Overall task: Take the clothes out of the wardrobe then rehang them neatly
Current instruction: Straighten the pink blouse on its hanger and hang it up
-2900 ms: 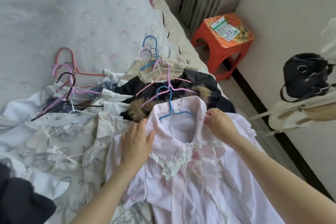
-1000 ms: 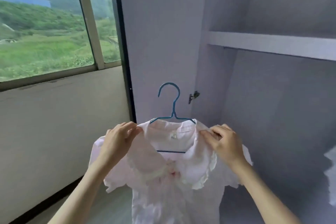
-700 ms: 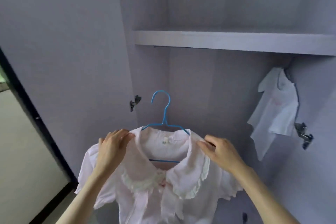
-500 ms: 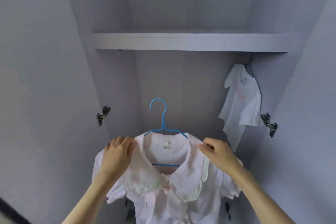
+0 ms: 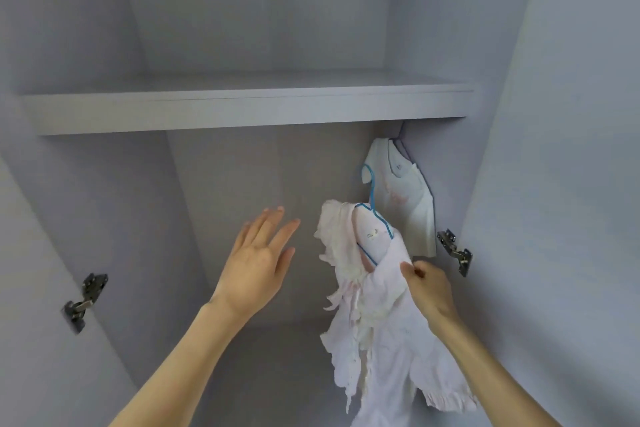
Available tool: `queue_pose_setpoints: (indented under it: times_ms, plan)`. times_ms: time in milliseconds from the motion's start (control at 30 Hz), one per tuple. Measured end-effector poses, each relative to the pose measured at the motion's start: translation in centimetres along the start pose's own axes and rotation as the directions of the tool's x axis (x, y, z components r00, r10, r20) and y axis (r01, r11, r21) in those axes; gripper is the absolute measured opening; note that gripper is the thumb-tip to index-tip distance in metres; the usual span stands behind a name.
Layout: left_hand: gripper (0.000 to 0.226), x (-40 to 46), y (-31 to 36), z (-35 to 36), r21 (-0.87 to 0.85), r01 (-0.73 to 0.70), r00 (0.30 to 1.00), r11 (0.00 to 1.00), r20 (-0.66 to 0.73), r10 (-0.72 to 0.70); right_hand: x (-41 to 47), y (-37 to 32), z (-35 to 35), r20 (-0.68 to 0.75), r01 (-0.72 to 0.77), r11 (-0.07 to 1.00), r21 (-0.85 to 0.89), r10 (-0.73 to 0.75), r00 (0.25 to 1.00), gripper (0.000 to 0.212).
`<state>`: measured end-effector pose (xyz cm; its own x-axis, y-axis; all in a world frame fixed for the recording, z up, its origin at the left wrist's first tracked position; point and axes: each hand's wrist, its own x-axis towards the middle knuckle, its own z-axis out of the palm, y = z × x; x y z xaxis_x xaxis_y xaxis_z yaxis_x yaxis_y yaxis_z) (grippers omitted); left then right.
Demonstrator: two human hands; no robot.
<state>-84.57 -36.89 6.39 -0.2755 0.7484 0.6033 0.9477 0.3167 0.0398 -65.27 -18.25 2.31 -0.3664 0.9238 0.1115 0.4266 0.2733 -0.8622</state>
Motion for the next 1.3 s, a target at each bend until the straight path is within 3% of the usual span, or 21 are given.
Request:
queue_pose_setpoints:
  times_ms: [233,467,767,900,1100,1300]
  plan:
    - [0.052,10.7,0.5,-1.1,0.136,-0.084,0.968,0.987,-0.224,0.113,8.2,-2.1,1.5,-0.064,0.037,0.985,0.166,-0.027,0.998,0.034]
    - [0.068,20.4,0.4,0.9,0.263,0.016,0.951,0.965,-0.302,0.066,17.9,-5.1,1.7,-0.073,0.054,0.976,0.210,-0.039,0.997,0.030]
    - [0.063,22.9,-0.1,1.8,0.325,0.113,0.868,0.939,-0.492,0.066,25.6,-5.3,4.6,-0.127,-0.001,0.987,0.162,0.022,0.992,0.035]
    - [0.060,23.0,0.1,1.9,0.291,0.137,0.856,0.947,-0.515,0.034,26.3,-4.3,5.6,-0.153,0.000,0.999,0.054,0.008,0.988,0.033]
    - [0.060,23.0,0.2,1.8,0.285,0.127,0.846,0.950,-0.531,0.047,27.6,-4.9,4.1,-0.116,-0.065,0.995,0.071,0.073,0.991,0.026]
    - [0.059,23.0,0.1,1.7,0.284,0.127,0.847,0.951,-0.530,0.045,28.2,-4.0,2.9,-0.201,-0.129,0.991,0.032,0.133,0.971,0.031]
